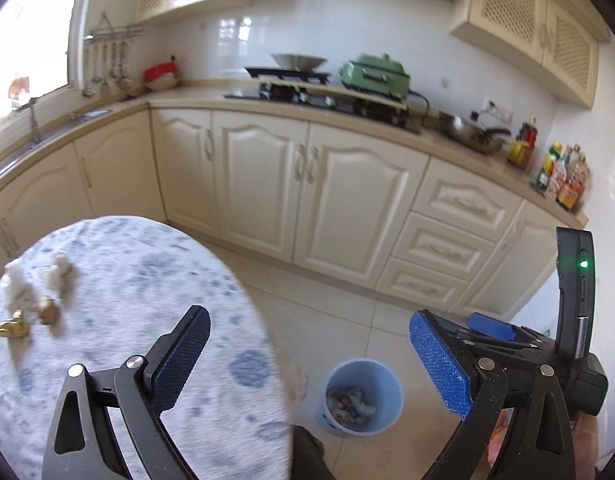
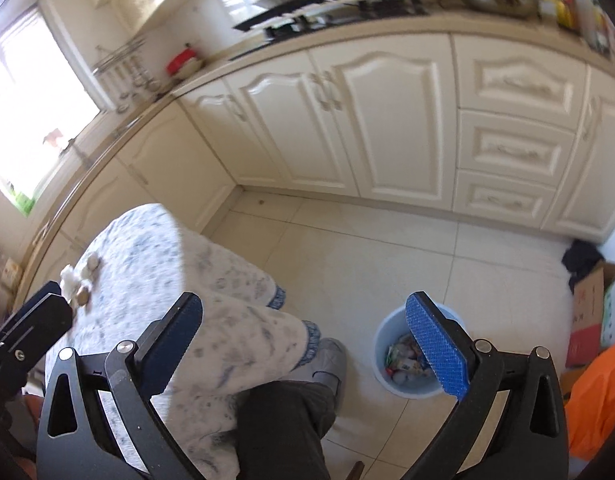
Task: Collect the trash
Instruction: 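Carry both items to the blue wastebasket and open both tools to drop them, then move both open tools back over the table toward the ginger and gold wrapper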
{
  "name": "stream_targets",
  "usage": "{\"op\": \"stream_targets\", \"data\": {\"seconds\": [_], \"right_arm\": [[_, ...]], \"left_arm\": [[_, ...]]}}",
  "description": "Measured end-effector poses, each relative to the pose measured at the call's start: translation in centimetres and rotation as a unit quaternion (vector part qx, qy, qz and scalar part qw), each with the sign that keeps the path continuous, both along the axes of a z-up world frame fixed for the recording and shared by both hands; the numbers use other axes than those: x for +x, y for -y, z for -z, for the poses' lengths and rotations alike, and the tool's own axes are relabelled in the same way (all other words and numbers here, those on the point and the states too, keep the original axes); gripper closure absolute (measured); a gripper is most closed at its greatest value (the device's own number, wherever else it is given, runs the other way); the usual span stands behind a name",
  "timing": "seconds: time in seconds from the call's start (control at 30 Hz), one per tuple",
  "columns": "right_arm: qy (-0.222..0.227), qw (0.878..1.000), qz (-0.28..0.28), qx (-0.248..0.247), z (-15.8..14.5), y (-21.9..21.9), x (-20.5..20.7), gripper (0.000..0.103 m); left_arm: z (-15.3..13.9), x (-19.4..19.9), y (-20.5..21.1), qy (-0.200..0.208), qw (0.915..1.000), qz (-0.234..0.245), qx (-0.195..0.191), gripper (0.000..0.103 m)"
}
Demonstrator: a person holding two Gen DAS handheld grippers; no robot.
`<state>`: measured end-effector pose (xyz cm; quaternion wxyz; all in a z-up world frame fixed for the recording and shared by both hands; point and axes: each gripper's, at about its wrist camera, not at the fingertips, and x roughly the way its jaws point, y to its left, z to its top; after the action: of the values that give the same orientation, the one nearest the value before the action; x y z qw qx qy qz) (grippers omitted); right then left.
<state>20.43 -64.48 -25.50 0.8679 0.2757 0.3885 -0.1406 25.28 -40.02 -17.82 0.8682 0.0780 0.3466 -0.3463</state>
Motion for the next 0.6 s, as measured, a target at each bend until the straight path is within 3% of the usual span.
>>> {"op": "stream_targets", "data": {"seconds": [0.17,0.4,0.6], "right_arm": [[0.028,0.998,-0.051,-0.027,-3.5,-4.7,1.8,0.0],[0.078,0.988,-0.118,-0.057,-8.4,-12.2,3.6,0.0],[0.107,0.977,-0.17,-0.074,-11.2,-17.7,5.2,0.0]], "left_arm": [[-2.8,-3.3,-9.5,0.031,0.998,-0.05,-0.025,0.001],[-5.6,-7.6,-20.6,0.064,0.989,-0.127,-0.042,0.001],[-6.7,-10.8,-26.0,0.084,0.9793,-0.182,-0.032,0.001]]}}
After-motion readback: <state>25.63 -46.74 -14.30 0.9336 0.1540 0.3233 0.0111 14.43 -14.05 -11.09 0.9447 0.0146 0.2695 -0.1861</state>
